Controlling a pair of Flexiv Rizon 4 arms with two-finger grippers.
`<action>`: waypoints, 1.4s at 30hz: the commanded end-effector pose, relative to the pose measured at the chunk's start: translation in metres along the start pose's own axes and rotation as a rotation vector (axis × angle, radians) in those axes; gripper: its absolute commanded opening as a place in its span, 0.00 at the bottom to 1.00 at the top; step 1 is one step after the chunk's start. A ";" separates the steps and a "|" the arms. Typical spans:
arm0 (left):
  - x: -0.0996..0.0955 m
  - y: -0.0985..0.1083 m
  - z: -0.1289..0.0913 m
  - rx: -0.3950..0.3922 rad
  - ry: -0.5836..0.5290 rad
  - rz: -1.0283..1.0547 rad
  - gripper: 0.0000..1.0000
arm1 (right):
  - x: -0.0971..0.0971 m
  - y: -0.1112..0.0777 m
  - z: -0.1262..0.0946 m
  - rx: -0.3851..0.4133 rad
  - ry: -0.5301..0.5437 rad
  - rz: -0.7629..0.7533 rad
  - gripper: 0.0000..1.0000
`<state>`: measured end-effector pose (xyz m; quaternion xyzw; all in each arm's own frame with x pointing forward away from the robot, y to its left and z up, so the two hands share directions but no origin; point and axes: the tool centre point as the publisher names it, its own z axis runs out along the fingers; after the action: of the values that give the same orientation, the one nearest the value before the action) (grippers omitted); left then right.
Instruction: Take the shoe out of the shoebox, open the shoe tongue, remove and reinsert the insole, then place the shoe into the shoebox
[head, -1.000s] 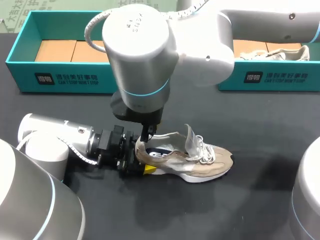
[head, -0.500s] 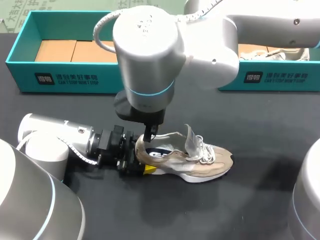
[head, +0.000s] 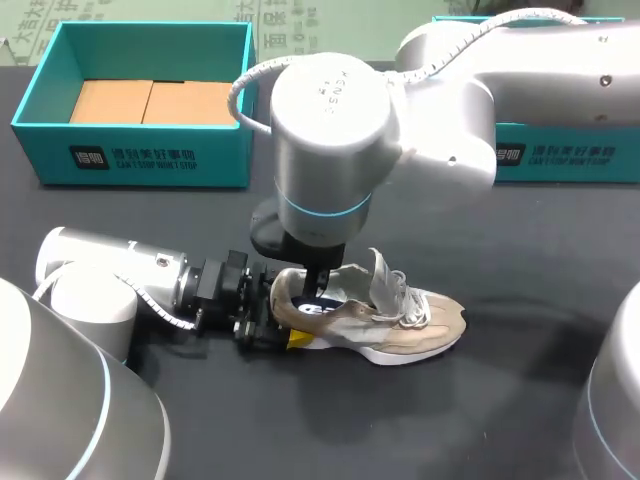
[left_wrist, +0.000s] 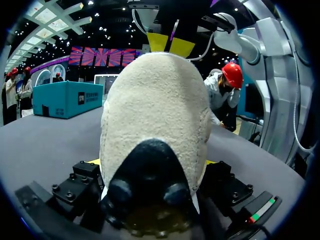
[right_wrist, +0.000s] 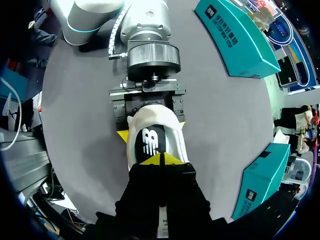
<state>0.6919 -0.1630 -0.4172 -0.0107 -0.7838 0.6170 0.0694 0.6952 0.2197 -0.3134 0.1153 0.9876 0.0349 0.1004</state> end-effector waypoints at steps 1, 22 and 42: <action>0.001 0.003 0.002 0.000 -0.002 0.000 0.00 | -0.001 -0.005 -0.001 -0.014 0.001 0.000 0.00; 0.001 0.003 0.002 0.000 -0.002 0.000 0.00 | 0.006 -0.005 0.063 -0.058 0.126 -0.059 0.00; 0.001 0.003 0.002 0.000 -0.002 0.000 0.00 | 0.011 -0.047 0.076 -0.012 0.095 0.046 0.00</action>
<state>0.6919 -0.1630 -0.4172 -0.0107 -0.7838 0.6170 0.0694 0.6932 0.1887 -0.3984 0.1348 0.9886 0.0445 0.0499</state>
